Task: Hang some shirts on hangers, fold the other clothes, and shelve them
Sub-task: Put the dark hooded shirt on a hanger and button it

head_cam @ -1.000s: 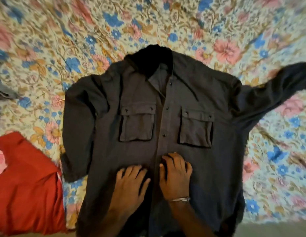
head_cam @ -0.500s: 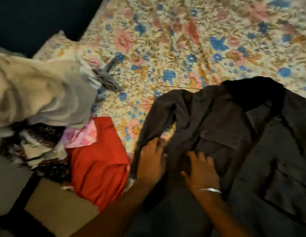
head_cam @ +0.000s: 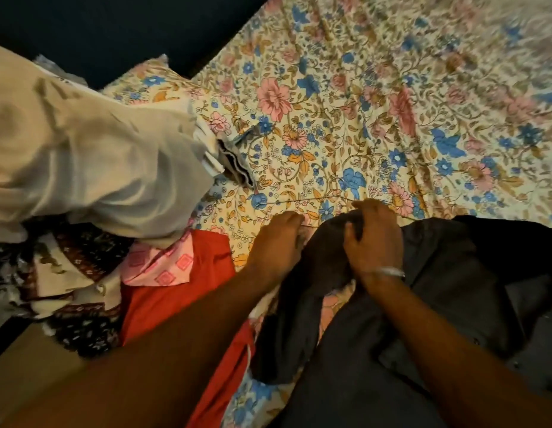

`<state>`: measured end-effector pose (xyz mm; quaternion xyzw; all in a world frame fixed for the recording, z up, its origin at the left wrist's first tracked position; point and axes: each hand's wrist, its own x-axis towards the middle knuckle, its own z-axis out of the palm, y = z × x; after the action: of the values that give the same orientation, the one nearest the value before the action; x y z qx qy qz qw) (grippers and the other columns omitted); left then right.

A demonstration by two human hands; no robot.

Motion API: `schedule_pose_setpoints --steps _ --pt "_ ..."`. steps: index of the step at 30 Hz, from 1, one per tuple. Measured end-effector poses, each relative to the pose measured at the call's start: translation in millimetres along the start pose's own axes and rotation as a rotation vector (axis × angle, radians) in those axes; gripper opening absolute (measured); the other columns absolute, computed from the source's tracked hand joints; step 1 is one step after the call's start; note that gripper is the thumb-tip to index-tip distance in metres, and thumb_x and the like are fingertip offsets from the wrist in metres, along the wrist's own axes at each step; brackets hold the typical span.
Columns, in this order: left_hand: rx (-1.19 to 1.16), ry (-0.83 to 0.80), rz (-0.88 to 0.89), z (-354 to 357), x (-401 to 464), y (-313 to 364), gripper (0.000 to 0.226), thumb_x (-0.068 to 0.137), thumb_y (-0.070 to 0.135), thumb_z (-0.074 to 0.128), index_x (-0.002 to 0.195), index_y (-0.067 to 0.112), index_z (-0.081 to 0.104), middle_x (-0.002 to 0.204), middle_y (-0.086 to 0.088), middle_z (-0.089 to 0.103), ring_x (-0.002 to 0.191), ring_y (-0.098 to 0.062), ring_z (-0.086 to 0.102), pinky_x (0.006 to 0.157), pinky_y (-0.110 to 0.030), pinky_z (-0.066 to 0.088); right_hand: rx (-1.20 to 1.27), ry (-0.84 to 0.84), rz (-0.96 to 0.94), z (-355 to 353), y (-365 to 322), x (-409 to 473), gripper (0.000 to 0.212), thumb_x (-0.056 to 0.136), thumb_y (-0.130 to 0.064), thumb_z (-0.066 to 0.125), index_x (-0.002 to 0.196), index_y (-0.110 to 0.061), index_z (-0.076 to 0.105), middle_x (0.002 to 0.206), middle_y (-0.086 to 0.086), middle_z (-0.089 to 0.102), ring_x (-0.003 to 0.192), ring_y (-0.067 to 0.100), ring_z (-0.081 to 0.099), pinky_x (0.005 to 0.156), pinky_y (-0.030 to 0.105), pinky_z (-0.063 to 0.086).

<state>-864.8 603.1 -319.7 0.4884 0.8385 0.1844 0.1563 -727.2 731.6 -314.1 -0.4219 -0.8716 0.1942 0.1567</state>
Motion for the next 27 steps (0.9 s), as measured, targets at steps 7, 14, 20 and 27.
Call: schedule_pose_setpoints --steps 7,14,20,27 --pt "0.069 -0.251 -0.038 17 84 14 0.037 0.099 0.018 0.057 0.135 0.014 0.050 0.138 -0.010 0.054 0.125 -0.031 0.051 0.095 -0.043 0.045 -0.230 -0.297 0.209 29 25 74 0.040 0.098 -0.017 0.052 0.138 -0.014 0.056 0.136 0.014 0.054 0.123 0.035 0.055 0.096 0.039 0.046" --pt "0.191 0.005 -0.015 25 103 15 0.028 0.093 0.015 0.052 0.116 0.023 0.066 0.122 -0.006 0.063 0.120 -0.030 0.054 0.107 -0.051 0.030 -0.133 -0.271 0.130 20 31 82 0.024 0.096 -0.023 0.056 0.117 -0.016 0.067 0.117 0.014 0.062 0.108 0.037 0.061 0.086 0.038 0.047" --pt "0.065 0.429 0.127 -29 77 41 0.034 0.106 0.028 0.032 0.113 0.016 0.063 0.100 -0.016 0.055 0.096 -0.041 0.052 0.083 -0.053 0.040 0.274 0.145 -0.169 -34 -16 63 0.022 0.092 -0.020 0.065 0.113 -0.020 0.071 0.110 0.001 0.067 0.102 0.031 0.049 0.076 0.045 0.042" --pt "-0.099 0.442 0.116 -5 -29 136 0.035 0.102 0.036 0.046 0.128 0.014 0.054 0.132 -0.019 0.041 0.126 -0.048 0.044 0.103 -0.067 0.037 0.243 0.429 0.070 -120 9 -37 0.029 0.097 -0.041 0.056 0.078 -0.022 0.069 0.081 -0.011 0.066 0.102 0.021 0.052 0.081 0.041 0.036"
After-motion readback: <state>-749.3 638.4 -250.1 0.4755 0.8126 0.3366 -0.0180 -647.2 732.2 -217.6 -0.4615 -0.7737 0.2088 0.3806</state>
